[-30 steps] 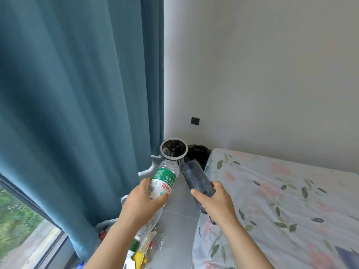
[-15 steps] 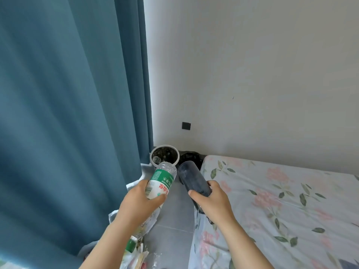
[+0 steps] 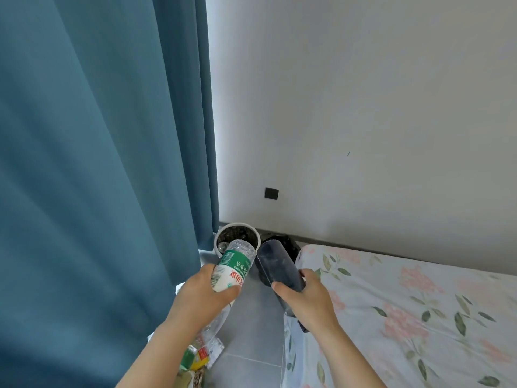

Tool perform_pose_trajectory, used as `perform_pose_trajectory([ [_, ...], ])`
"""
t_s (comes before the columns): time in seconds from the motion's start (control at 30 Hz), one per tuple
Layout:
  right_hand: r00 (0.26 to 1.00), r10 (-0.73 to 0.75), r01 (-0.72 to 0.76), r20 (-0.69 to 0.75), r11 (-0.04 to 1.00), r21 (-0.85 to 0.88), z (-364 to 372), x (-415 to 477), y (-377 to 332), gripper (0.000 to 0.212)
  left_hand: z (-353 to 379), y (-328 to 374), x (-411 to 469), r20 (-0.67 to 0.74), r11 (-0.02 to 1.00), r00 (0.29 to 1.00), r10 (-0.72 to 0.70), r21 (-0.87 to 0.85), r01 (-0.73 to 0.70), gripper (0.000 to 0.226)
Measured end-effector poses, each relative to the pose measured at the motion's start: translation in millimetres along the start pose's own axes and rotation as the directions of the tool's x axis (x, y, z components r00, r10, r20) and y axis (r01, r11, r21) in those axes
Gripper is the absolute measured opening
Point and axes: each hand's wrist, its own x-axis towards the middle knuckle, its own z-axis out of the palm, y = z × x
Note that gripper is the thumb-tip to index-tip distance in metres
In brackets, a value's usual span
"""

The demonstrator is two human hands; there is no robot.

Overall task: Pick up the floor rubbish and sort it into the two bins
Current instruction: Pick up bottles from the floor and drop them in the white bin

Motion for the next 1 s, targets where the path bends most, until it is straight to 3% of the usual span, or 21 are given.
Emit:
perform_pose_trajectory([
  [0.67, 0.981, 0.045, -0.024, 0.189, 0.994, -0.11, -13, 241, -35, 0.042, 11, 54, 192, -0.059, 0.974, 0.972, -0.226, -0.036, 0.225, 0.045],
  [1.0, 0.953, 0.09, -0.025, 0.289, 0.974, -0.223, 9, 319, -40, 0.042, 16, 37, 247, -0.046, 0.943, 0.942, -0.333, 0.006, 0.334, 0.046],
])
